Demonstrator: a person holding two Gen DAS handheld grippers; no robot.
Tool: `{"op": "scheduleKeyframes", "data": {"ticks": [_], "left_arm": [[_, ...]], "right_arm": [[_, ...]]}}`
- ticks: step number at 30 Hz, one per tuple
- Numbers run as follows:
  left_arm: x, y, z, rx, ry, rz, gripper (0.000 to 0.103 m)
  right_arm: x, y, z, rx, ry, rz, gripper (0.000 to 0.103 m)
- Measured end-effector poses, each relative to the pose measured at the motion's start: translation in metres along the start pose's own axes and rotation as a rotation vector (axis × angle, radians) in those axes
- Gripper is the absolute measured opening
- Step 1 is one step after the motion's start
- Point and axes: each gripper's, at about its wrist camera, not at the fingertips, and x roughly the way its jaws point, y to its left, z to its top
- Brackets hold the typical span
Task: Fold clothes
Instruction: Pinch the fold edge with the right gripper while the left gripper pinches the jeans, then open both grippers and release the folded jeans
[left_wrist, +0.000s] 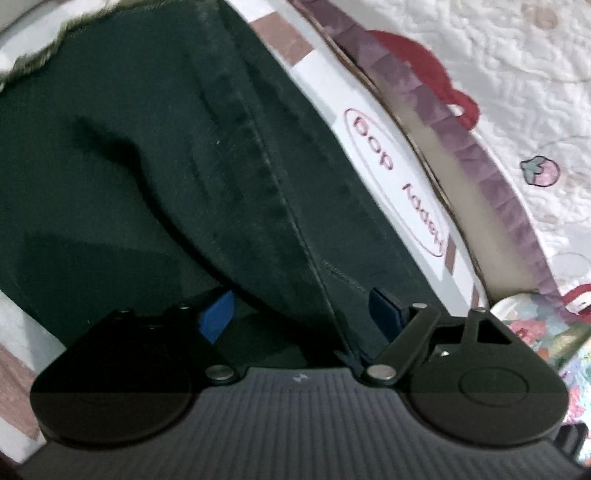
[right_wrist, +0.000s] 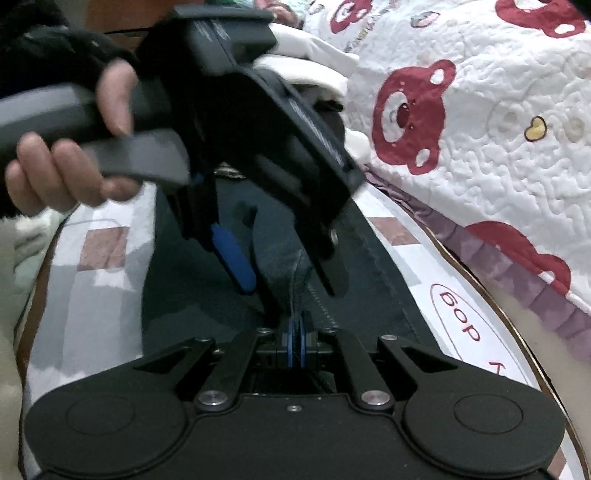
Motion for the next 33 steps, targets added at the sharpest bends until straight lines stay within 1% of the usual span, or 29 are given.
{"op": "scheduleKeyframes", "data": {"ticks": [2,3,4,5,6,7,8,10,11,12,14,16,18,20,22,24,25,26,27,29,31,33], "left_arm": [[-0.001,0.002,-0.004,0.006,-0.035,0.007,0.079],[-0.003,0.002,-0.005,0.013,-0.063,0.005,0.073],[-0.006,0.003,-0.006,0.025,-0.096,0.002,0.057],[-0.009,0.004,-0.007,0.046,-0.124,0.011,0.046],[-0.011,0.004,-0.008,0.076,-0.148,0.034,0.023],[-0.013,0.005,-0.008,0.099,-0.166,0.048,0.015],[-0.014,0.007,-0.007,0.104,-0.178,0.043,0.015],[-0.017,0.013,-0.005,0.082,-0.189,0.014,0.014],[-0.017,0.014,-0.005,0.079,-0.193,0.01,0.014],[-0.018,0.015,-0.005,0.077,-0.198,0.006,0.014],[-0.019,0.016,-0.005,0.075,-0.206,0.002,0.014],[-0.021,0.015,-0.006,0.079,-0.212,0.002,0.014],[-0.019,0.015,-0.006,0.077,-0.218,-0.003,0.014],[-0.017,0.014,-0.006,0.077,-0.224,-0.009,0.013],[-0.018,0.013,-0.006,0.096,-0.23,-0.021,0.011],[-0.019,0.007,-0.006,0.147,-0.243,-0.017,0.01],[-0.021,0.004,-0.006,0.164,-0.252,-0.017,0.01],[-0.022,0.001,-0.006,0.172,-0.261,-0.022,0.01],[-0.023,-0.001,-0.007,0.181,-0.271,-0.024,0.01],[-0.026,-0.006,-0.007,0.204,-0.298,-0.027,0.009],[-0.03,-0.008,-0.004,0.203,-0.32,-0.053,0.009],[-0.03,-0.009,0.004,0.171,-0.316,-0.087,0.009]], "right_arm": [[-0.003,0.007,-0.003,-0.028,0.0,0.009,0.006],[-0.004,0.011,-0.005,-0.041,0.003,0.014,0.006],[-0.005,0.012,-0.007,-0.047,0.008,0.001,0.006],[-0.007,0.012,-0.009,-0.05,0.015,-0.017,0.006],[-0.008,0.012,-0.011,-0.053,0.021,-0.034,0.006],[-0.01,0.011,-0.013,-0.056,0.027,-0.052,0.006],[-0.011,0.011,-0.015,-0.059,0.034,-0.069,0.006],[-0.015,0.011,-0.019,-0.065,0.046,-0.105,0.007],[-0.016,0.011,-0.02,-0.068,0.053,-0.122,0.014],[-0.018,0.011,-0.022,-0.071,0.059,-0.14,0.026],[-0.025,-0.001,-0.033,-0.056,0.106,-0.202,0.032],[-0.035,-0.02,-0.048,-0.026,0.172,-0.264,0.033],[-0.046,-0.038,-0.066,0.015,0.235,-0.332,0.038],[-0.057,-0.057,-0.087,0.074,0.292,-0.411,0.043],[-0.067,-0.077,-0.111,0.168,0.332,-0.463,0.044],[-0.075,-0.096,-0.131,0.305,0.316,-0.452,0.043],[-0.078,-0.103,-0.137,0.353,0.296,-0.435,0.043],[-0.079,-0.106,-0.14,0.372,0.276,-0.422,0.031],[-0.078,-0.105,-0.139,0.356,0.263,-0.423,0.014],[-0.076,-0.095,-0.136,0.273,0.239,-0.474,0.01],[-0.082,-0.09,-0.13,0.271,0.2,-0.535,0.008],[-0.087,-0.095,-0.121,0.27,0.178,-0.578,0.008]]}}
